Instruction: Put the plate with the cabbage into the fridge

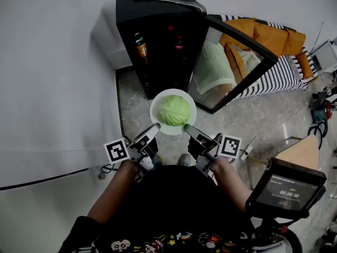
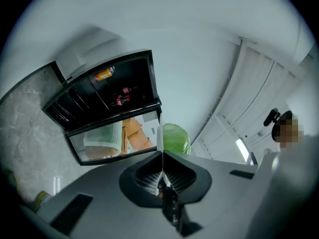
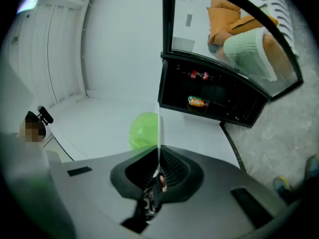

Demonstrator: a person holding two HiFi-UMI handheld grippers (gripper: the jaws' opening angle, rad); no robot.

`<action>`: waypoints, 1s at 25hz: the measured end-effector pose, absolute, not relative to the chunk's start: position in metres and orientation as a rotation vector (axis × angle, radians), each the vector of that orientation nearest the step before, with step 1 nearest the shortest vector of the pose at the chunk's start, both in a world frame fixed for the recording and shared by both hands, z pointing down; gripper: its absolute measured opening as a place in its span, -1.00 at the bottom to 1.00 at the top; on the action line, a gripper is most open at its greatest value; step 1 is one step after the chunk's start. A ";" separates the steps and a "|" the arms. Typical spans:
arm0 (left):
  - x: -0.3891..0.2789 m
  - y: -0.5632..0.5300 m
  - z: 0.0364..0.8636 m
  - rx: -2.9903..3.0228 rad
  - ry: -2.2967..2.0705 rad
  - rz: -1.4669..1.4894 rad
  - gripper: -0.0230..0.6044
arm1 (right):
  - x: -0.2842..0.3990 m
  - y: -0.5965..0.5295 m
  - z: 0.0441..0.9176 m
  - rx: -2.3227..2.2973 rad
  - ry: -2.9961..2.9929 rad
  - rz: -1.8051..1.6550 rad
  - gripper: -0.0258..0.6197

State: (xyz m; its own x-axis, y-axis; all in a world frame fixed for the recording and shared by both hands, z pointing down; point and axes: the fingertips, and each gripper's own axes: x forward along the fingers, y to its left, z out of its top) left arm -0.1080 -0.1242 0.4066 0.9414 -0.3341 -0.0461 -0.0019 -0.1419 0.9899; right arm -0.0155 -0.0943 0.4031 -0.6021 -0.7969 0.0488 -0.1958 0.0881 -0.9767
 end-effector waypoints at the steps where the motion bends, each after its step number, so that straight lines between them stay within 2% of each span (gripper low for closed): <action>1: -0.108 -0.124 0.407 1.698 -0.259 -0.290 -0.89 | -0.015 -0.094 0.403 -0.973 1.869 -1.544 -0.86; 19: -0.110 -0.122 0.409 1.678 -0.280 -0.329 -0.89 | -0.016 -0.096 0.402 -0.971 1.920 -1.545 -0.86; 25: -0.064 -0.081 0.410 1.671 -0.373 -0.350 -0.89 | 0.033 -0.061 0.406 -0.885 1.957 -1.601 -0.86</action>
State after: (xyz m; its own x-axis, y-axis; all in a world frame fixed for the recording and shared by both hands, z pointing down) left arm -0.0642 -0.0805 0.4101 0.8993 -0.4372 -0.0153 -0.0426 -0.1222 0.9916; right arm 0.0326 -0.0613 0.4055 -0.6883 -0.7238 0.0482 -0.1905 0.1163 -0.9748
